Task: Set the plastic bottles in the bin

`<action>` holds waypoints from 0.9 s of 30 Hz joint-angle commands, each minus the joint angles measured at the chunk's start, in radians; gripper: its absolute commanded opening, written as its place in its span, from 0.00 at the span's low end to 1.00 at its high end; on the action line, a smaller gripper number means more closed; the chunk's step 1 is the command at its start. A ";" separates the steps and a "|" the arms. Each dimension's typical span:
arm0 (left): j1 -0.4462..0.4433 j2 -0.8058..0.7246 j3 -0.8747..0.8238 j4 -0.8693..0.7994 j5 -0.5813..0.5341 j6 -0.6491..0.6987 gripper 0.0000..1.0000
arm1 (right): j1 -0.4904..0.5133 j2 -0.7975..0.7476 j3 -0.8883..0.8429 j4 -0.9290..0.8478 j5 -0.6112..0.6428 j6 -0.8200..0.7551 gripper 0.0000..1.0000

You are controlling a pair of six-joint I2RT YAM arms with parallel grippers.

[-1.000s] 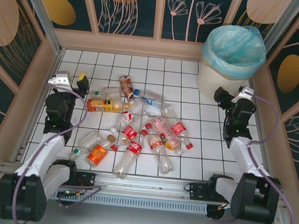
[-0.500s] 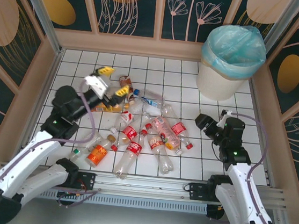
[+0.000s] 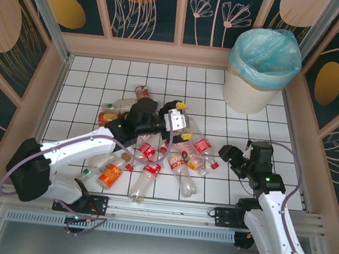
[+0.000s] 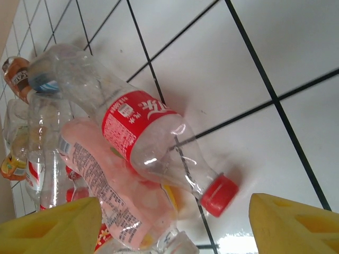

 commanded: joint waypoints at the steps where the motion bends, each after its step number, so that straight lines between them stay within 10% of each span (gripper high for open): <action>1: -0.002 0.036 0.030 0.139 -0.016 -0.073 0.90 | 0.005 -0.036 0.006 -0.051 -0.013 0.062 0.74; 15: -0.001 -0.010 -0.144 0.270 -0.025 -0.063 0.91 | 0.005 -0.125 -0.091 -0.026 -0.060 0.247 0.72; 27: -0.001 0.347 0.224 0.090 -0.121 -0.363 0.67 | 0.007 -0.318 -0.270 0.087 -0.117 0.471 0.64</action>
